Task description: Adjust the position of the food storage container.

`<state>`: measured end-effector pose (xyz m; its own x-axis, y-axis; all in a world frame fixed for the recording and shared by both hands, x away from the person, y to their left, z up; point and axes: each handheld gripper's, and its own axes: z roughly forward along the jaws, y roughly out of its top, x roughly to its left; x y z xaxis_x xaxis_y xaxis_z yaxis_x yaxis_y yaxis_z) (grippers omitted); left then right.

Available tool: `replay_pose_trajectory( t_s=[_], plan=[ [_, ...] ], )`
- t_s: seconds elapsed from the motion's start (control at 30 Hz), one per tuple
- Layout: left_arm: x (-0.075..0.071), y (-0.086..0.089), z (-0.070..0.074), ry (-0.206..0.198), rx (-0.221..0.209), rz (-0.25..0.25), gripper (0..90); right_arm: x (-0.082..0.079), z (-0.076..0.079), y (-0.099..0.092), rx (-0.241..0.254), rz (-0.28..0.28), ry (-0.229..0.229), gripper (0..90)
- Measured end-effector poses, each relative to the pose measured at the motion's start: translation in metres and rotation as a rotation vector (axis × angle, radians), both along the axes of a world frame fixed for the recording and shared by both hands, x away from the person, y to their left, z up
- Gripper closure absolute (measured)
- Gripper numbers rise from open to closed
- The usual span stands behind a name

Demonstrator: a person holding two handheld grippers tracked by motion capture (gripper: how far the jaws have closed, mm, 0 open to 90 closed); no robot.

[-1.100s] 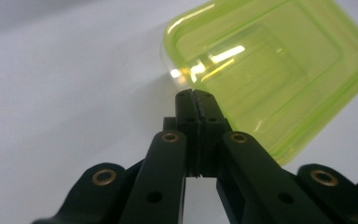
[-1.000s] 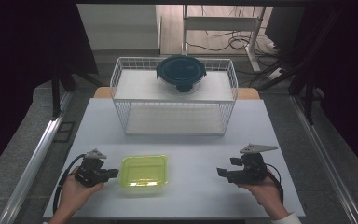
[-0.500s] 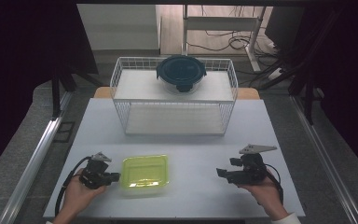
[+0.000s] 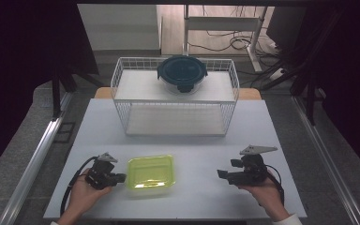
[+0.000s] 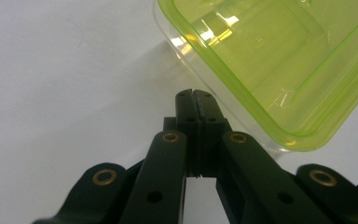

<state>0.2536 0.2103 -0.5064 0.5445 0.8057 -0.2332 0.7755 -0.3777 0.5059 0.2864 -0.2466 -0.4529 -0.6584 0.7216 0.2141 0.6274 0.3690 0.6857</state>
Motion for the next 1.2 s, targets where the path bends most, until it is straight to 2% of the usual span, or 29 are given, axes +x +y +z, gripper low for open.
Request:
replay_pose_trajectory(
  t_s=[0.63, 0.87, 1.2],
  plan=[
    [0.008, -0.018, 0.0, 0.003, -0.012, -0.02, 89.6, 0.0, 0.0, 0.0, -0.001, 0.004, 0.001, 25.3],
    [0.016, -0.035, -0.002, 0.014, -0.003, -0.052, 89.6, 0.0, 0.0, -0.001, -0.001, 0.003, 0.003, 25.3],
    [0.027, -0.06, -0.003, 0.009, 0.002, -0.092, 89.7, 0.0, 0.0, -0.001, 0.0, 0.005, 0.003, 25.3]
  ],
)
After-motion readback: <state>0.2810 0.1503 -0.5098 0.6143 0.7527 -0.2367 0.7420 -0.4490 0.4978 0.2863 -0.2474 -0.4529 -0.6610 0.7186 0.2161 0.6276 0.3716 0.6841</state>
